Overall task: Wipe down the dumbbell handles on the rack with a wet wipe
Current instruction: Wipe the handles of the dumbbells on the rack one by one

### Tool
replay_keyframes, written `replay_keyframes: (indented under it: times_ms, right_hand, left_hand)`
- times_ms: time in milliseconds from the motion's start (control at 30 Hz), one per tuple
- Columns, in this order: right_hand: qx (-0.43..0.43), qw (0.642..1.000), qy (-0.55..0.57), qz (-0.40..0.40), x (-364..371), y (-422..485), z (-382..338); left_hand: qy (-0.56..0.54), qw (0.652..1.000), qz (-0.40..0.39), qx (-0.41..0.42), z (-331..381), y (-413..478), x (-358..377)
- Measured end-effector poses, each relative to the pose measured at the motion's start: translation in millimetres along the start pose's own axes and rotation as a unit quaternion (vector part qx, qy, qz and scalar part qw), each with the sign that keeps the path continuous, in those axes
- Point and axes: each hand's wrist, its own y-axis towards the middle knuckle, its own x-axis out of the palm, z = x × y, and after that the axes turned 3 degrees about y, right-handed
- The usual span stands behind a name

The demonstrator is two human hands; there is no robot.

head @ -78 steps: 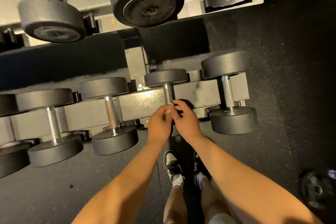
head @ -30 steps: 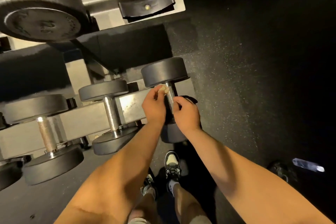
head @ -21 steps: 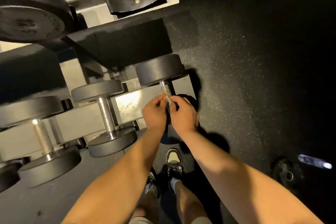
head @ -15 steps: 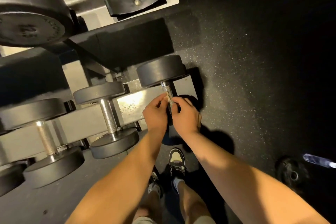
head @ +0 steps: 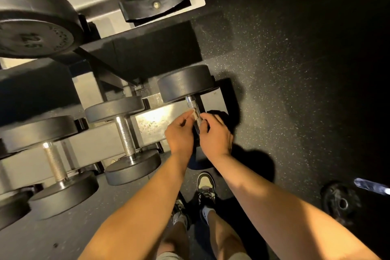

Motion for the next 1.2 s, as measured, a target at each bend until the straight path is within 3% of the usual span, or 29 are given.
replay_keyframes:
  times_ms: [100,167,333,600,867,967,1067,1200]
  right_hand:
    - [-0.014,1.000,-0.003,0.009,1,0,2]
    - [-0.010,1.000,-0.006,0.007,1,1,3]
    - [0.005,1.000,-0.002,0.001,-1,1,2]
    - [0.005,1.000,0.026,-0.017,-3,1,4]
    - [0.018,0.983,0.167,-0.071,-11,3,-6]
    - [0.038,0.977,0.206,-0.041,-12,21,-13]
    - [0.012,0.983,0.184,0.020,-9,44,-19]
    - [-0.021,0.990,0.140,0.004,7,64,-23]
  left_hand:
    - [0.007,0.998,0.043,0.051,14,17,9]
    - [0.009,0.998,0.042,0.042,14,20,13]
    - [0.013,0.999,-0.026,-0.022,-7,-10,4]
    - [0.049,0.993,-0.107,-0.033,-16,-16,-14]
    - [0.002,0.996,-0.087,-0.007,5,-30,-11]
    - [-0.030,0.995,-0.090,0.002,9,-27,-3]
    - [0.020,0.998,-0.060,0.030,-1,-22,5]
    - [0.124,0.992,-0.015,-0.002,-13,-21,12]
